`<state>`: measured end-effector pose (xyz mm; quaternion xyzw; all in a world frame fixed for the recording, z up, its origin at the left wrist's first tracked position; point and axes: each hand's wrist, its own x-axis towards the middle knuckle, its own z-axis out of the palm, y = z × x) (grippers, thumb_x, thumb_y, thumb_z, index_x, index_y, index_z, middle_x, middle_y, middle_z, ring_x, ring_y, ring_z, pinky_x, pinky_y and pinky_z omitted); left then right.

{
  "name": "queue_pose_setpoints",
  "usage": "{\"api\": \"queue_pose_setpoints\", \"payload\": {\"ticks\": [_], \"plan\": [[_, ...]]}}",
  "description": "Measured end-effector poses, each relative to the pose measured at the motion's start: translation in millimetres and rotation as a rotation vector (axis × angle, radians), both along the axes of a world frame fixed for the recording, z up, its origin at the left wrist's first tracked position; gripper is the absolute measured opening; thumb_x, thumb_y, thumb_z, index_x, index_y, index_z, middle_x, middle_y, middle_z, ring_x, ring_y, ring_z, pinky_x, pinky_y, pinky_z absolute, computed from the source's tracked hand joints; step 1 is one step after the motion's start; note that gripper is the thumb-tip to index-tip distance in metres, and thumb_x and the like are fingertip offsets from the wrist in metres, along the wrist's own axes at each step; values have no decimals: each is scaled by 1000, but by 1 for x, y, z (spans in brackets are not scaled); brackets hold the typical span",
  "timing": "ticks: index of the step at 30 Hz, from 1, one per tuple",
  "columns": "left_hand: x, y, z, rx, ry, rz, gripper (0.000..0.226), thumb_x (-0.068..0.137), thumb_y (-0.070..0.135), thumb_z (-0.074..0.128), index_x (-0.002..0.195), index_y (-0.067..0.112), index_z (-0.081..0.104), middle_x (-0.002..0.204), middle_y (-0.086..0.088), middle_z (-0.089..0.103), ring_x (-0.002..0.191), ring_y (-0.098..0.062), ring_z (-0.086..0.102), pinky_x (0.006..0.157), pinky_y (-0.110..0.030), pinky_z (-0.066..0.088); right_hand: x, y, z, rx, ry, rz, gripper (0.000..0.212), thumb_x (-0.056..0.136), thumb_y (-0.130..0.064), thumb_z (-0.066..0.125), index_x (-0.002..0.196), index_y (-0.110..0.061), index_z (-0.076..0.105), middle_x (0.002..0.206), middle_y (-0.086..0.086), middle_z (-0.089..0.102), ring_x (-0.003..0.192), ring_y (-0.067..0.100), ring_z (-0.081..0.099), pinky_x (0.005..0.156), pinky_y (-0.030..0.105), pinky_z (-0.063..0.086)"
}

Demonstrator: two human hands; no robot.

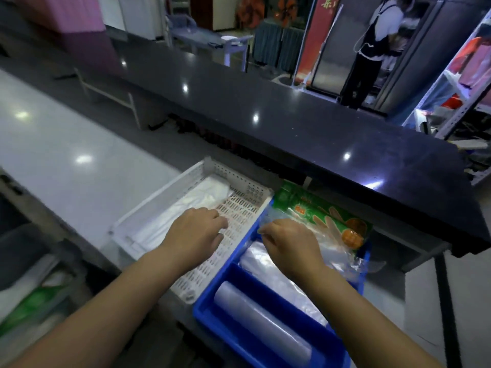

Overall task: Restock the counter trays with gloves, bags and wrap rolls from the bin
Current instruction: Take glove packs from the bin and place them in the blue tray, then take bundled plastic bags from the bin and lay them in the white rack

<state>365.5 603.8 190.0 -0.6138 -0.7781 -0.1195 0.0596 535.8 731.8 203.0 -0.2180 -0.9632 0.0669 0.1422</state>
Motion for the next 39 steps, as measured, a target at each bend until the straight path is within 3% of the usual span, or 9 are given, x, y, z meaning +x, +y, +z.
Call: {"api": "queue_pose_setpoints", "payload": {"ticks": [3, 8, 14, 17, 19, 21, 29, 34, 39], "plan": [[-21, -58, 2, -18, -5, 59, 22, 84, 26, 61, 103, 19, 67, 96, -1, 68, 86, -25, 63, 72, -34, 46, -38, -40, 0, -31, -27, 100, 25, 91, -21, 48, 102, -19, 70, 97, 3, 71, 92, 26, 61, 72, 37, 50], [-71, -179, -4, -28, 25, 179, 22, 55, 17, 83, 72, 18, 69, 64, 0, 66, 55, -24, 63, 47, -29, 51, -109, -129, -11, 20, -53, 203, 24, 89, -22, 47, 92, -18, 70, 89, 2, 70, 86, 25, 62, 68, 36, 50], [-150, -353, -31, -100, -69, 445, 10, 64, 17, 76, 70, 16, 68, 66, -3, 67, 59, -27, 64, 50, -32, 49, -195, -261, -41, 34, -137, 308, 24, 87, -29, 47, 81, -18, 68, 76, 0, 66, 71, 23, 61, 55, 35, 49], [-181, -431, -46, -172, -176, 629, 12, 78, 22, 65, 87, 17, 71, 85, -5, 71, 83, -30, 65, 65, -37, 51, -229, -323, -55, -33, -161, 409, 14, 84, -27, 57, 76, -24, 68, 72, -4, 64, 65, 17, 60, 49, 24, 39], [-196, -476, -56, -149, -219, 718, 18, 84, 28, 60, 98, 22, 69, 97, -2, 69, 93, -27, 63, 70, -35, 47, -249, -359, -64, -107, -174, 456, 12, 85, -27, 58, 81, -25, 70, 75, -7, 66, 67, 13, 61, 52, 21, 42], [-208, -510, -65, -122, -248, 792, 20, 87, 32, 55, 103, 28, 67, 101, 4, 68, 95, -21, 62, 69, -31, 44, -269, -385, -74, -151, -202, 489, 20, 89, -28, 51, 87, -24, 70, 83, -5, 68, 76, 14, 62, 61, 28, 52], [-237, -573, -105, -110, -427, 1009, 22, 89, 36, 53, 107, 33, 65, 107, 12, 68, 90, -13, 63, 71, -27, 50, -351, -425, -122, -166, -341, 552, 24, 93, -26, 46, 98, -19, 69, 93, 1, 67, 87, 21, 60, 70, 39, 50], [-270, -588, -131, -201, -488, 1062, 21, 89, 31, 52, 105, 29, 66, 105, 7, 69, 89, -19, 63, 67, -26, 44, -414, -439, -161, -210, -415, 620, 19, 89, -24, 51, 92, -19, 70, 90, 0, 68, 86, 21, 62, 64, 29, 45], [-324, -588, -155, -266, -514, 1178, 20, 89, 28, 52, 103, 28, 67, 101, 2, 69, 88, -20, 63, 68, -28, 47, -494, -448, -202, -280, -547, 664, 23, 89, -30, 49, 98, -21, 68, 103, 0, 69, 95, 23, 62, 75, 33, 49]]}}
